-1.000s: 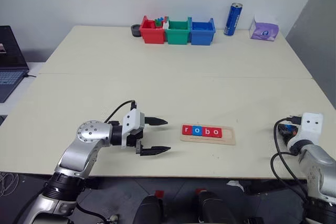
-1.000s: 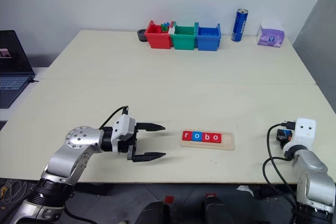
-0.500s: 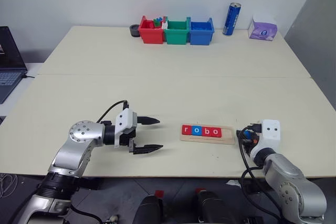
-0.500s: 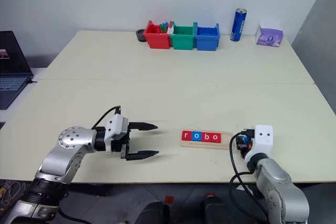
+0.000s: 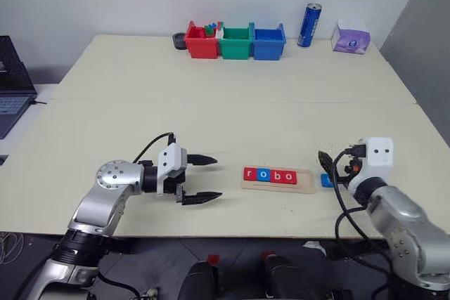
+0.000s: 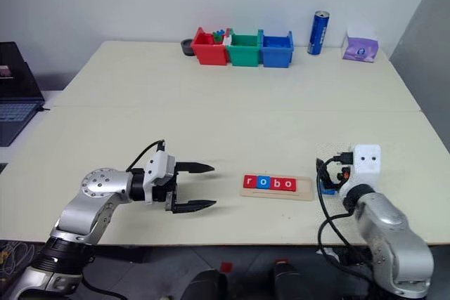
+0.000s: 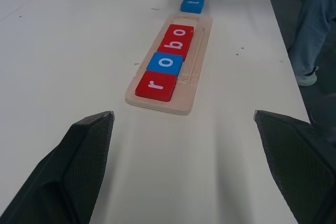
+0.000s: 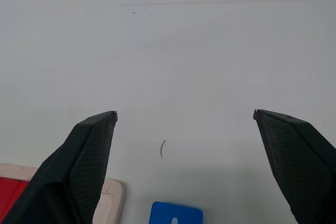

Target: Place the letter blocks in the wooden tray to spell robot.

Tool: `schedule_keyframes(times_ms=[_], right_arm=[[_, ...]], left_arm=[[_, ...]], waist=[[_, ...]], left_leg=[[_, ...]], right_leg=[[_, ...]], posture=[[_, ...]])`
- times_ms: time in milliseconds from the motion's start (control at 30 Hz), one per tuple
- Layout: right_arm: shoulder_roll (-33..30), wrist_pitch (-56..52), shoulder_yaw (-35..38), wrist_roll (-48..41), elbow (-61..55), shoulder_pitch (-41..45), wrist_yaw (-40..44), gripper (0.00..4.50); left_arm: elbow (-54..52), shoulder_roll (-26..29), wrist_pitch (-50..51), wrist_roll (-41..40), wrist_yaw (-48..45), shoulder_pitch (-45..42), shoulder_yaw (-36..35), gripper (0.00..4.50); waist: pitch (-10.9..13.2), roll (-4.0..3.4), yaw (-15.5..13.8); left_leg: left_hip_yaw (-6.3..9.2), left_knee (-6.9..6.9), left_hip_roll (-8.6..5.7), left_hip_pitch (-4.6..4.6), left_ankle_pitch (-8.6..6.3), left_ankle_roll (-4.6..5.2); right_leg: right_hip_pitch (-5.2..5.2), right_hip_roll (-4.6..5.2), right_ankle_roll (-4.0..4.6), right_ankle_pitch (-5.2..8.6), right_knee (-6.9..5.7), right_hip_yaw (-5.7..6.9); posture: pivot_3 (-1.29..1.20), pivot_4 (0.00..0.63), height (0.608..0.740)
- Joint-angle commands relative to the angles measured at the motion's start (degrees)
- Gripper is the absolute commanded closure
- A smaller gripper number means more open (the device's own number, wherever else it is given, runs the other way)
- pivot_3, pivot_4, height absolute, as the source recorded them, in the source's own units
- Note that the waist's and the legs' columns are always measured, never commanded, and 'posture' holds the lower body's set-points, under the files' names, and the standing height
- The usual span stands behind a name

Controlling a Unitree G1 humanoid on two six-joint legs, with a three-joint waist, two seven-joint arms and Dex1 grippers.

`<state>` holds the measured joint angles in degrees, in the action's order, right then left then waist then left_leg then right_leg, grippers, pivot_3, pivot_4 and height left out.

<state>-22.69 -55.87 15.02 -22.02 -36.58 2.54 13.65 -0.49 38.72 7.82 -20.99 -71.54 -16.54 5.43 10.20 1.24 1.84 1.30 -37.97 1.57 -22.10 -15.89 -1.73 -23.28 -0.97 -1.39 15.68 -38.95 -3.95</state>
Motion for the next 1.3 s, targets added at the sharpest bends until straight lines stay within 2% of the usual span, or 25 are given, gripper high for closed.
schedule_keyframes(times_ms=[33, 167, 300, 533, 733, 833, 1067, 1300], right_arm=[[-12.7, 4.7, -1.0, -2.7, 3.0, -1.6, 16.2, 0.01], [-26.1, 14.8, -5.0, -0.7, 9.8, -2.0, 31.1, 0.01], [-31.9, 22.0, -9.5, 1.6, 17.3, 0.7, 39.3, 0.01], [-33.9, 32.6, -18.8, 8.2, 30.7, 10.1, 48.8, 0.01], [-33.2, 36.5, -23.4, 11.7, 37.4, 15.2, 53.6, 0.01], [-32.7, 37.3, -23.9, 12.2, 38.9, 16.0, 54.6, 0.55], [-32.1, 37.2, -22.1, 10.8, 38.1, 15.5, 55.6, 3.05], [-33.1, 30.3, -20.4, 6.7, 27.0, 16.4, 56.5, 3.04]], left_arm=[[-2.1, -0.3, 0.3, -0.2, 0.2, -1.2, 0.0, 0.0], [-2.5, -0.5, 0.8, -0.3, 0.3, -1.6, 0.2, 0.0], [-3.2, -0.6, 1.2, -0.3, 0.5, -1.3, 0.3, 0.0], [-3.8, -0.2, 0.8, -0.3, 0.1, -0.3, 0.1, 0.0], [-4.0, 0.0, 1.3, -0.2, 0.1, -0.9, 0.2, 0.0], [-4.3, 0.1, 1.8, -0.2, 0.3, -1.2, 0.2, 0.0], [-4.9, 0.3, 2.3, -0.2, 0.9, -0.9, 0.2, 0.0], [-5.9, 0.7, 2.3, -0.4, 1.1, 0.4, -0.2, 0.0]], waist=[[0.0, 0.01, 0.0], [0.1, 0.01, 0.0], [0.1, 0.05, 0.2], [0.2, 0.08, 0.2], [0.2, 0.08, 0.0], [0.2, 0.08, 0.0], [0.2, 0.08, 0.0], [0.2, 0.05, 0.1]], left_leg=[[-0.02, 0.0, -0.02, 0.0, 0.0, 0.0], [-0.04, -0.01, -0.02, 0.02, 0.0, 0.01], [-0.04, -0.02, -0.02, 0.06, 0.0, 0.01], [-0.04, -0.04, 0.03, 0.07, 0.0, 0.01], [-0.02, -0.05, 0.06, 0.05, 0.0, 0.01], [-0.02, -0.04, 0.04, 0.05, 0.0, 0.01], [0.03, -0.07, 0.04, 0.06, 0.0, 0.01], [0.09, -0.07, 0.06, 0.06, 0.0, 0.0]], right_leg=[[0.0, 0.01, 0.0, 0.0, 0.01, 0.0], [0.02, 0.0, -0.01, 0.0, 0.03, 0.01], [0.03, -0.18, 0.0, 0.0, 0.0, 0.02], [0.03, -0.17, 0.0, -0.01, -0.02, -0.01], [0.02, -0.04, 0.04, -0.03, -0.02, 0.02], [0.02, -0.01, 0.1, -0.07, -0.02, 0.02], [0.03, 0.0, 0.1, -0.07, -0.05, 0.02], [0.03, -0.01, 0.1, -0.07, -0.05, 0.03]], posture=[[0.0, 0.15, 0.74], [0.0, 0.15, 0.74], [0.0, 0.15, 0.74], [0.0, 0.15, 0.74], [0.0, 0.15, 0.74], [0.0, 0.15, 0.74], [0.0, 0.15, 0.74], [0.0, 0.15, 0.74]])
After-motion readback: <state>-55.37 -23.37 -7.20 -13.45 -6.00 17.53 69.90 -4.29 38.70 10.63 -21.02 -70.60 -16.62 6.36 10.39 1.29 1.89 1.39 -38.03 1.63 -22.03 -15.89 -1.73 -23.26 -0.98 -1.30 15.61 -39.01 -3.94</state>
